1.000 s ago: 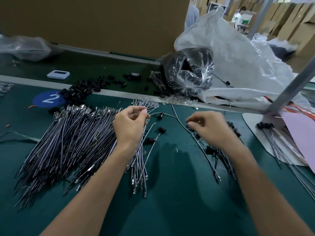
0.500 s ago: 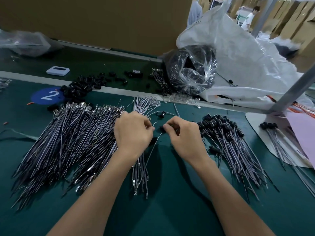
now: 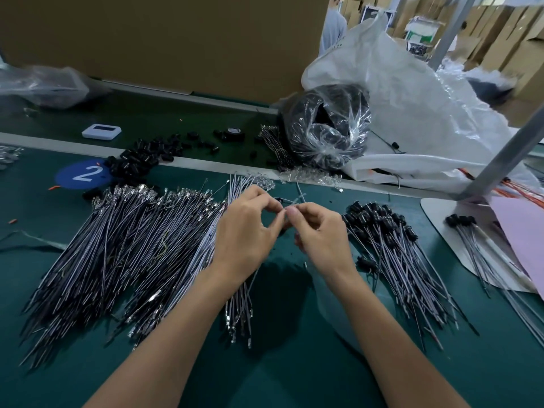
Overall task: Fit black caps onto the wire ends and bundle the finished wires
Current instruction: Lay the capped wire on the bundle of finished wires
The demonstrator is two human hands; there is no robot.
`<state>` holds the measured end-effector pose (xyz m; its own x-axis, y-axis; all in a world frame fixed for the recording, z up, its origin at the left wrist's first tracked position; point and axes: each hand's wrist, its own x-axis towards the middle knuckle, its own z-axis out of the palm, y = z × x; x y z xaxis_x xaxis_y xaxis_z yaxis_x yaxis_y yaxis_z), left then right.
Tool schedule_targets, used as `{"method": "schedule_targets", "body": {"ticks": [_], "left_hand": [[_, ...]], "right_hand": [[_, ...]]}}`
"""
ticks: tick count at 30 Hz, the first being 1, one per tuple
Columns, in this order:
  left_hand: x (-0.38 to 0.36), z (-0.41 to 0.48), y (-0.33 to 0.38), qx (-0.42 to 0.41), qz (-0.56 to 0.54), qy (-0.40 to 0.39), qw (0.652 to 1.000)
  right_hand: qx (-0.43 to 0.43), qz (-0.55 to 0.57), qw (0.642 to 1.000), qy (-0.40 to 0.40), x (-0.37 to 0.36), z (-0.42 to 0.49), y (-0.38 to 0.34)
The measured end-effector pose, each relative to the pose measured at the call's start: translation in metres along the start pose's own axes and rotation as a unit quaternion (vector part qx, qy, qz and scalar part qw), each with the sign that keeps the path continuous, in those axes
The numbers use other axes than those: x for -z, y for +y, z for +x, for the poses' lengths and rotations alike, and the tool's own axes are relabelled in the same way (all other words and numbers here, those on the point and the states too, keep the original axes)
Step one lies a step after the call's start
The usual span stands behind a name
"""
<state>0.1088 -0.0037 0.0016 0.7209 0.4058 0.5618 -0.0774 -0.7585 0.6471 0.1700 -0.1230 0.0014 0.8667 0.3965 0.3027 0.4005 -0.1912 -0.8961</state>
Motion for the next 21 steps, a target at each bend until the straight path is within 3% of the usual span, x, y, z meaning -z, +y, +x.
{"method": "schedule_targets", "body": {"ticks": [7,12,16,18,21], "left_hand": [[-0.006,0.000,-0.002,-0.026,-0.117,-0.020,0.993],[-0.007,-0.002,-0.003,0.004,-0.164,-0.048,0.985],[-0.007,-0.007,0.004,0.026,-0.187,-0.151,0.970],[-0.001,-0.003,0.007,0.030,-0.144,-0.157,0.977],[0.016,0.007,0.009,0.078,-0.052,-0.153,0.984]], "right_hand": [[-0.098,0.296,0.950,-0.029,0.011,0.002,-0.004],[-0.106,0.321,0.939,-0.061,0.016,0.004,-0.004],[-0.114,0.371,0.921,0.010,0.023,0.006,-0.006],[-0.122,0.410,0.901,0.075,0.031,0.008,-0.006],[-0.108,0.366,0.907,0.176,0.040,0.009,-0.002]]}}
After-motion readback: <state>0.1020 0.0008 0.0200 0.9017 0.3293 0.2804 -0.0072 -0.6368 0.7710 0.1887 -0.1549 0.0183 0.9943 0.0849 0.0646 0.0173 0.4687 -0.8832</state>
